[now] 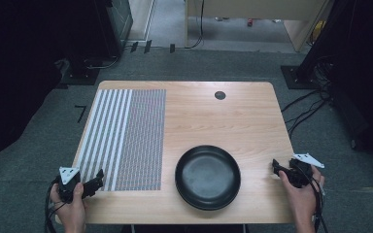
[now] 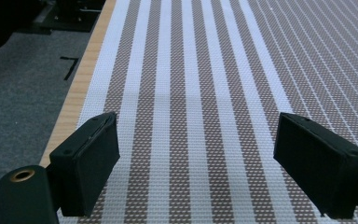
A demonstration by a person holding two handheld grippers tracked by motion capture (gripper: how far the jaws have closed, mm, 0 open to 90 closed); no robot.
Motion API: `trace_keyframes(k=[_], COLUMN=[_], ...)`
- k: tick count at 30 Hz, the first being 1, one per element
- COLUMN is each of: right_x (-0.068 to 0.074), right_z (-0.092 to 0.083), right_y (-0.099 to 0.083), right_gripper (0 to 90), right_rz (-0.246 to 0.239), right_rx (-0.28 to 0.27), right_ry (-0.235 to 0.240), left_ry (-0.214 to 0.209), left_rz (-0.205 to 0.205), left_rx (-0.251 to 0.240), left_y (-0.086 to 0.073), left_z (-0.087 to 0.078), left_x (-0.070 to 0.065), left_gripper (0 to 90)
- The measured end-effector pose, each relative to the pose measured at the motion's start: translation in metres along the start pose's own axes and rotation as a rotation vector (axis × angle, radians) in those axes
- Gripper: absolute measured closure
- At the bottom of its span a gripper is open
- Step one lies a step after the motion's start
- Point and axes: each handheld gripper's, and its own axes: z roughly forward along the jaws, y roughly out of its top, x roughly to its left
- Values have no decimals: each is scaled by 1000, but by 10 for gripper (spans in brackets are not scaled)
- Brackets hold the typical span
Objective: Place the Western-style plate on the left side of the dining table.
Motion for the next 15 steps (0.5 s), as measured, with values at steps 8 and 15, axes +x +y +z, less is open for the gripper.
trace_keyframes(k=[8,15], right_x=[4,6], right_z=[1,3], right_y=[0,1], right_gripper=[240,140], right_rz=[-27,-47], right_rx=[12,29], right_ry=[-20,-1], left_ry=[-49,-81], left_rz=[3,43], left_rx=[-21,-24], left_y=[6,8], left_z=[0,3], left_x=[-15,-37], left_gripper=[138,137])
